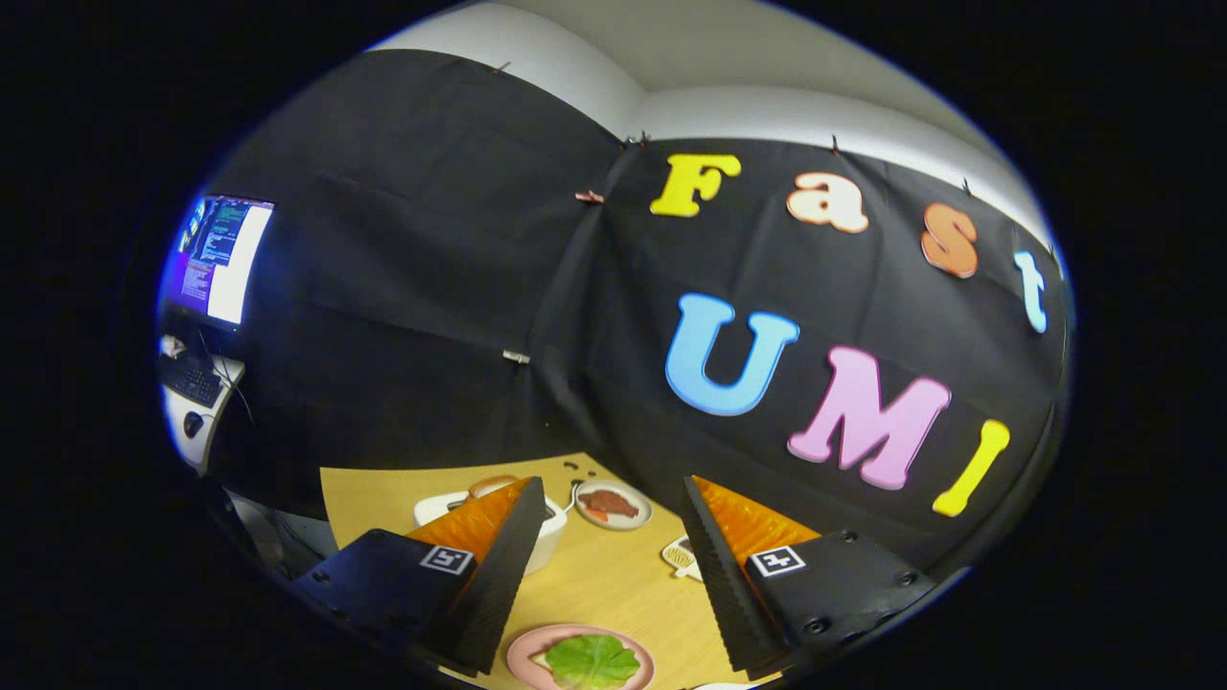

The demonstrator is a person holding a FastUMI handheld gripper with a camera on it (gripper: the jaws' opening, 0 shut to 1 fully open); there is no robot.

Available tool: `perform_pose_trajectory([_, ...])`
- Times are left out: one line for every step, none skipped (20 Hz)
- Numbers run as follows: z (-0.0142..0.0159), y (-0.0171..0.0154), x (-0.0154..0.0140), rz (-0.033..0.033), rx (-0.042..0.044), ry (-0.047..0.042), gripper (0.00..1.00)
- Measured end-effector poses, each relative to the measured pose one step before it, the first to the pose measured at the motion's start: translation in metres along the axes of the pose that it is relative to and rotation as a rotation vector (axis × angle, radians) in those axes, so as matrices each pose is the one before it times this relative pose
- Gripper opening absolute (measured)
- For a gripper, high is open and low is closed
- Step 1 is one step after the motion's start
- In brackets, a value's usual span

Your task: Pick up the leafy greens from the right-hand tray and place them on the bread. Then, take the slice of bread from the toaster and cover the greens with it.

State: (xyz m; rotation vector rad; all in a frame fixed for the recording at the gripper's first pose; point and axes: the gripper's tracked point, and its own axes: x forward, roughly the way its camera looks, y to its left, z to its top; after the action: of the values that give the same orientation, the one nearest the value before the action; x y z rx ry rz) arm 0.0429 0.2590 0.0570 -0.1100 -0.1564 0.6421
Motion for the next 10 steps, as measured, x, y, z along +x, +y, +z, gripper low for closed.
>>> perform_pose_trajectory([0.00895, 0.00220, 0.00059, 0.00323, -0.01201, -0.01614, 0.89])
perform_pose_trajectory([0.00999, 0.00388, 0.00272, 0.00652, 0.00116, -0.01652, 0.89])
perform_pose_trajectory([0.00822, 0.00560, 0.00458, 0.01171, 0.00881, -0.01178, 0.89])
perform_pose_trajectory([0.00530, 0.00389, 0.00393, 0.00550, 0.00814, -0.01391, 0.89])
perform_pose_trajectory([0.00459, 0.00150, 0.00461, 0.00432, 0.01287, -0.00694, 0.89])
perform_pose_trajectory([0.00169, 0.00137, 0.00522, 0.00029, 0.01602, -0.00279, 0.89])
perform_pose_trajectory([0.00148, 0.00202, 0.00556, 0.00038, 0.01539, 0.00126, 0.89])
perform_pose_trajectory([-0.00142, 0.00218, 0.00563, 0.00043, 0.01342, 0.00294, 0.89])
perform_pose_trajectory([-0.00346, 0.00407, 0.00704, 0.00618, 0.01307, 0.00970, 0.89])
perform_pose_trajectory([-0.00619, 0.00292, 0.00677, 0.00597, 0.01684, 0.02129, 0.88])
